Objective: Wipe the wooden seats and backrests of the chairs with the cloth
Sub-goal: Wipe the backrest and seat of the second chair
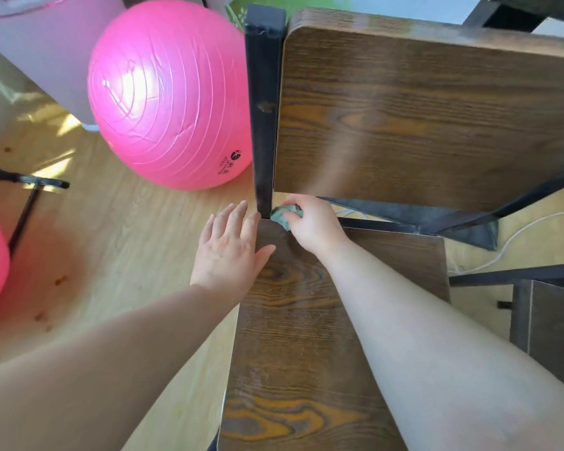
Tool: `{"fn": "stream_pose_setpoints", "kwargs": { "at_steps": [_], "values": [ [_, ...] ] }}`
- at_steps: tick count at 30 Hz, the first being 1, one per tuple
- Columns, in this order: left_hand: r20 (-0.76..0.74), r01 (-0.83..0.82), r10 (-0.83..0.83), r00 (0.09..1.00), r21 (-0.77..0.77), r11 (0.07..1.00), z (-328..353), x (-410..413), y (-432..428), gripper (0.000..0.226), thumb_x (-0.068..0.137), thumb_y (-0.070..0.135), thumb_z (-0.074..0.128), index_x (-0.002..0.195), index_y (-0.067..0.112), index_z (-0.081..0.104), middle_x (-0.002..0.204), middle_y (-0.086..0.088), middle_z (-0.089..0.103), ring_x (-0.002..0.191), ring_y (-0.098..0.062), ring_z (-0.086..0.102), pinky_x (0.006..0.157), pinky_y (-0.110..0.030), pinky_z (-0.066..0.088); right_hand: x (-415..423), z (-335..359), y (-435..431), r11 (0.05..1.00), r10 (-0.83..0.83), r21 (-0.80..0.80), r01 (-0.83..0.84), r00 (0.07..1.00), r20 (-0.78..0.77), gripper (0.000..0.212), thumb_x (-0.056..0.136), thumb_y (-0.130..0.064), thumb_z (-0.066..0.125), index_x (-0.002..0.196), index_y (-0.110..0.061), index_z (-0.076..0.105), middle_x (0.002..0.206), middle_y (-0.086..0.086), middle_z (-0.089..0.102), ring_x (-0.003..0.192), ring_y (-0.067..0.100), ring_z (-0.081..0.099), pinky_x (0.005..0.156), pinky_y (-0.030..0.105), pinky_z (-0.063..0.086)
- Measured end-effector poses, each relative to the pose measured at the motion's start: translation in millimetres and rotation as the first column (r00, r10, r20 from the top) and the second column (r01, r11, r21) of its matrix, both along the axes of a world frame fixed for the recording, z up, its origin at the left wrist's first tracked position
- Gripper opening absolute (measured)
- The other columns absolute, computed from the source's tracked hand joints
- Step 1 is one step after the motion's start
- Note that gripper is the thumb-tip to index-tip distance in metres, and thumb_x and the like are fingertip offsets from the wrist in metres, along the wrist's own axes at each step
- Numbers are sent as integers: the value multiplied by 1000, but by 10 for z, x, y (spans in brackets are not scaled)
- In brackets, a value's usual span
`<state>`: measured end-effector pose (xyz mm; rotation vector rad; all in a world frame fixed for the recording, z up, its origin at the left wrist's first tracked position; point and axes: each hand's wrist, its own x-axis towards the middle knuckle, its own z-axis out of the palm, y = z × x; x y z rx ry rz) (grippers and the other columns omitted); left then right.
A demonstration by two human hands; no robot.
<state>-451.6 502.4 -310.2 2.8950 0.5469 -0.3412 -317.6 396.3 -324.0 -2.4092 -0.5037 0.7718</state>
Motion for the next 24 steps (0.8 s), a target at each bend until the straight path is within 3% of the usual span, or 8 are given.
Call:
{"fn": "stream_pose_setpoints", "kwargs": {
  "at_steps": [8,16,18,20,24],
  "values": [
    [-31,28,-28,999,3,1000,18,-131,-14,65,96,57,30,150,20,24,159,-5,20,146,-25,12,120,-43,12,-247,-28,-126,998,13,65,-17,998,58,10,94,-21,58,103,-22,63,104,-2,63,93,17,57,75,26,42],
    [-66,27,-28,997,-17,999,37,-261,-53,71,95,60,24,153,19,18,160,-5,15,147,-24,9,120,-42,9,-747,-61,-403,999,30,14,-31,999,24,15,95,-24,60,110,-25,62,111,-6,61,99,11,57,83,23,51],
    [-64,26,-27,998,-18,1000,34,-271,-76,71,96,59,24,153,18,19,160,-6,17,147,-25,11,120,-42,10,-768,-23,-499,995,-80,58,82,996,-28,13,95,-25,60,108,-27,62,107,-9,61,95,9,58,79,21,52],
    [-67,20,-22,998,-24,1000,23,-268,-103,69,97,58,27,152,19,19,160,-6,17,147,-25,11,120,-42,11,-673,37,-669,943,-308,119,311,950,-41,12,95,-25,59,106,-27,64,102,-10,62,91,7,58,76,20,49],
    [-75,12,-14,997,-27,1000,-48,-228,-161,68,97,58,29,152,20,18,161,-4,15,147,-25,9,120,-42,11,-238,42,-1187,748,-663,97,656,738,125,19,95,-25,56,111,-21,66,104,-5,65,97,15,59,83,25,44]
  ]
}}
